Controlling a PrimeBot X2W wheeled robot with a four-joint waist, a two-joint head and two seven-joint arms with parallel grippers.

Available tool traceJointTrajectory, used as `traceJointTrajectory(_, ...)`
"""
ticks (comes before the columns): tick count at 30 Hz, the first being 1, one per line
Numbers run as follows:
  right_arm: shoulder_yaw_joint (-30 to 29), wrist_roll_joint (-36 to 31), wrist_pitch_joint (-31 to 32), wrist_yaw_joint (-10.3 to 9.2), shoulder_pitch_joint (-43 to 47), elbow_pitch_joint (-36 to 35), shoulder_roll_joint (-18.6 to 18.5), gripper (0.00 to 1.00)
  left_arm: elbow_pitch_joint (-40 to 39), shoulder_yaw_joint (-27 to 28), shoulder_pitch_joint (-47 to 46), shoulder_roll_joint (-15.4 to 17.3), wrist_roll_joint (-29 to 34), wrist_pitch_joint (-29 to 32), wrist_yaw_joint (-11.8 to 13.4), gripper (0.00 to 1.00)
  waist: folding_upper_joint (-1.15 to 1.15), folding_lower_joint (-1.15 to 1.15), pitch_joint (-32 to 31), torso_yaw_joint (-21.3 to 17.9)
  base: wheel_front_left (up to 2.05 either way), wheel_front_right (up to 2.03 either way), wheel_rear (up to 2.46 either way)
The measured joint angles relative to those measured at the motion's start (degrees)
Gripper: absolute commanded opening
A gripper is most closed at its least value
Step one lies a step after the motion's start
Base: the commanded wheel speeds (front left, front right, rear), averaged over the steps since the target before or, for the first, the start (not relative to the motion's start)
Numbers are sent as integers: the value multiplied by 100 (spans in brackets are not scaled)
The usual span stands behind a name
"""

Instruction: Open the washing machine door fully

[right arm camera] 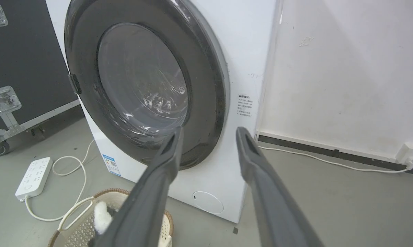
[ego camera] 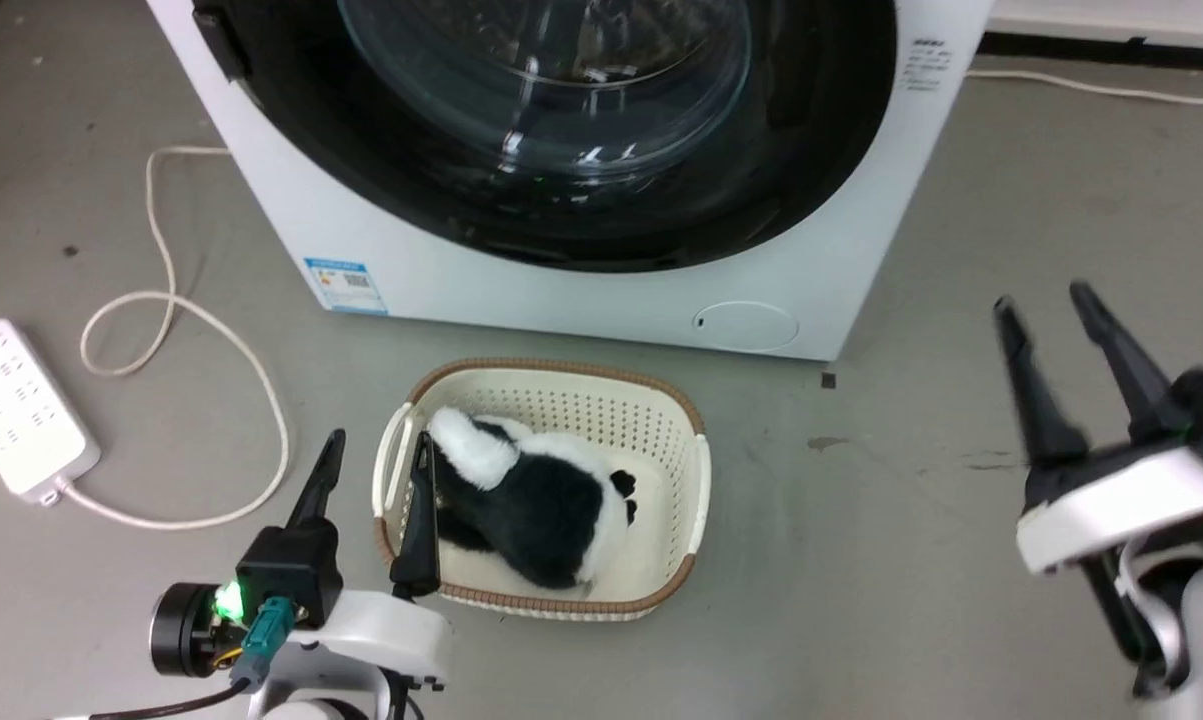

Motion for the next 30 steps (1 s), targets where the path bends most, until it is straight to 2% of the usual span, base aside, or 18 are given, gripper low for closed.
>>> traceJointTrajectory(1,-10,65,31,0,-76,4,-9,0,-10,-11,-20,0,-4,-5,23,100,0,0,31,23,0,0,0)
traceJointTrajectory(7,-210,626,242,-1,-700,88,-14,0,-62,-146,-74,0,-92,-100,92,100,0,0,235,199,0,0,0)
traceJointTrajectory(15,-406,972,463,0,-1298,353,7,0,-85,-248,-153,0,-158,-187,159,100,0,0,417,369,0,0,0)
traceJointTrajectory(25,-937,1334,846,-1,-2306,967,131,0,-157,-392,-294,0,-260,-298,281,100,0,0,722,591,0,0,0)
traceJointTrajectory(30,-1185,1391,1168,-1,-2985,1536,123,0,-189,-489,-392,1,-309,-357,332,100,0,0,940,709,0,0,0)
